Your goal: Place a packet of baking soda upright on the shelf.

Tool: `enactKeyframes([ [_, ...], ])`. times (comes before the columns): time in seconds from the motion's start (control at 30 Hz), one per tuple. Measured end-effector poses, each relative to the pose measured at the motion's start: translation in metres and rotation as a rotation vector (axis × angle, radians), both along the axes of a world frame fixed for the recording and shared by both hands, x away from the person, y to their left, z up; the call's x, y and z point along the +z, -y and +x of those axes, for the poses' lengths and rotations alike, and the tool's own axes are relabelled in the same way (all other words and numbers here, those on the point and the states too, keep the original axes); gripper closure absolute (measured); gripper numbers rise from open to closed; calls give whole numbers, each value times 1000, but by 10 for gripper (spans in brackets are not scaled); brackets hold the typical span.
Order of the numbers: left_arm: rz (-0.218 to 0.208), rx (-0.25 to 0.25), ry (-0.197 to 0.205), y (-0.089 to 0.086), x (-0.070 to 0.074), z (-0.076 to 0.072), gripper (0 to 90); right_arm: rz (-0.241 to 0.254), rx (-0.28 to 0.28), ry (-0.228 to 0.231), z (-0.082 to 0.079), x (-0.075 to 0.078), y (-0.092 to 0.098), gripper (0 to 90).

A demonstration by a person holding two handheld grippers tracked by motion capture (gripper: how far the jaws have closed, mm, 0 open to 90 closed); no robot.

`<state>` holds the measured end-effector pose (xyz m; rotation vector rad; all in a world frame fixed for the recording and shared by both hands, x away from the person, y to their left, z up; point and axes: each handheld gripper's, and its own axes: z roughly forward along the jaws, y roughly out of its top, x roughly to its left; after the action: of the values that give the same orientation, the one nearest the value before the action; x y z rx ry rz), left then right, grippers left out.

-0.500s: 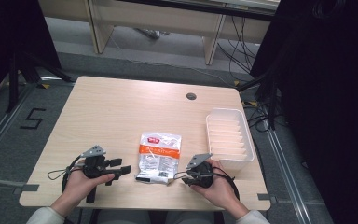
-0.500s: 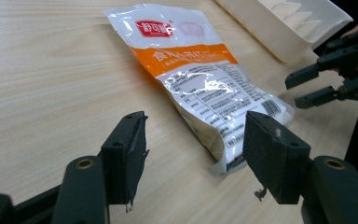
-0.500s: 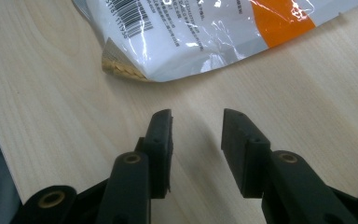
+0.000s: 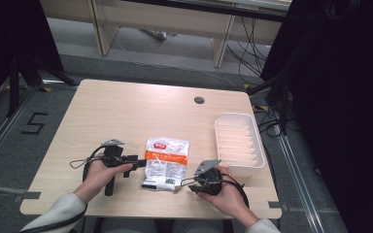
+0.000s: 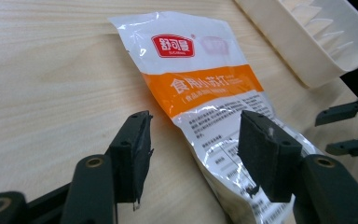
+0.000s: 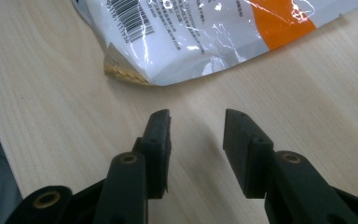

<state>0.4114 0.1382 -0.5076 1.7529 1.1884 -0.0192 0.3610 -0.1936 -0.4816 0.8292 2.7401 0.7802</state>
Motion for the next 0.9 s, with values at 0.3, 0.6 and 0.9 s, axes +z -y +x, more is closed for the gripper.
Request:
enactKeyframes([
  [0.3, 9, 19, -31, 11, -5, 26, 444, -4, 10, 14, 0, 1, -1, 622],
  [0.6, 3, 26, -66, 16, -9, 39, 459, 13, -6, 9, -1, -1, -1, 619],
  [0.9, -22, 35, -94, 16, -12, 44, 478, 25, -14, 17, 0, 2, 0, 648],
])
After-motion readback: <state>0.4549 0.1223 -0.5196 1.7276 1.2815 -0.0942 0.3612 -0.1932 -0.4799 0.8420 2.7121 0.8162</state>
